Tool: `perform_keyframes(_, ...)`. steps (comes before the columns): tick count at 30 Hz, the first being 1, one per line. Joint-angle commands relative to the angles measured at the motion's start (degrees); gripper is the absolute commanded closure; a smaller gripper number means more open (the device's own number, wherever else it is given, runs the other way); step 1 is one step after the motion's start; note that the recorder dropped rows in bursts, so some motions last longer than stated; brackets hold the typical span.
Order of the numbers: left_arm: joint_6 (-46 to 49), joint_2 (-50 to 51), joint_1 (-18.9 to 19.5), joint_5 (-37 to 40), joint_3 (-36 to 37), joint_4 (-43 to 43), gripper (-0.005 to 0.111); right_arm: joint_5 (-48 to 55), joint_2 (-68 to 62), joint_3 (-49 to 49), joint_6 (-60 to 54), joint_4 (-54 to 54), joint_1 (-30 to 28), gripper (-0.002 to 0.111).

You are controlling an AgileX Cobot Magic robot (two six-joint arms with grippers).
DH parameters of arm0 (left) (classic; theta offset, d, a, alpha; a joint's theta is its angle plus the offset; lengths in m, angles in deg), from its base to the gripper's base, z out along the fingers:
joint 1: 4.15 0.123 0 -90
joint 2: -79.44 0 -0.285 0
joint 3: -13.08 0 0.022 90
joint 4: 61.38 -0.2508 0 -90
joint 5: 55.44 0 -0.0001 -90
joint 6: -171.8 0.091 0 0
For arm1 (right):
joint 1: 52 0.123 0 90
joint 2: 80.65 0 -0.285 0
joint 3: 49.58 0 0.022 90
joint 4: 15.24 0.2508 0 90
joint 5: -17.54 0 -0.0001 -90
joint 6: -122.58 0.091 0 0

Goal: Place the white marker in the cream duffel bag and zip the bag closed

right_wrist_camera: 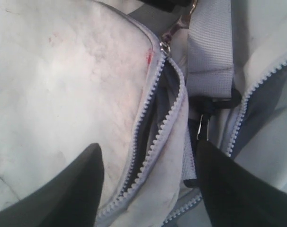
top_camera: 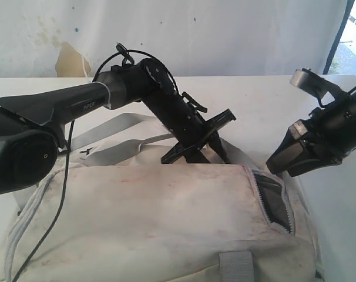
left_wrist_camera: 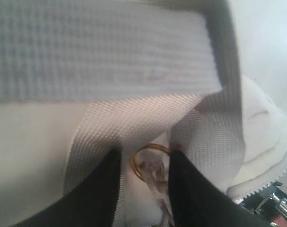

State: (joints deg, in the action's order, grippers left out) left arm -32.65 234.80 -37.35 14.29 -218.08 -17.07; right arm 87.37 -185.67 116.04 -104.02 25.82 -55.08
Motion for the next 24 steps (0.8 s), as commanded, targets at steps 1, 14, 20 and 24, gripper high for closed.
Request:
perform_keyframes(1, 2.6, -0.2, -0.9, 0.2, -0.3, 2.0, 0.056, 0.1, 0.6, -0.2, 0.0, 0.6, -0.4, 0.054)
perform_keyframes(14, 4.8, -0.2, -1.2, 0.2, -0.3, -1.3, 0.052, 0.1, 0.6, -0.2, 0.0, 0.6, -0.4, 0.054)
perform_keyframes(20, 9.0, -4.1, 1.7, 0.2, -0.3, -1.2, 0.053, 0.1, 0.6, -0.2, 5.9, 2.3, -0.4, 0.054)
perform_keyframes(24, 13.6, -9.1, 3.5, 0.2, -0.3, -9.2, 0.045, 0.1, 0.6, -0.2, 11.4, 2.5, -0.3, 0.047)
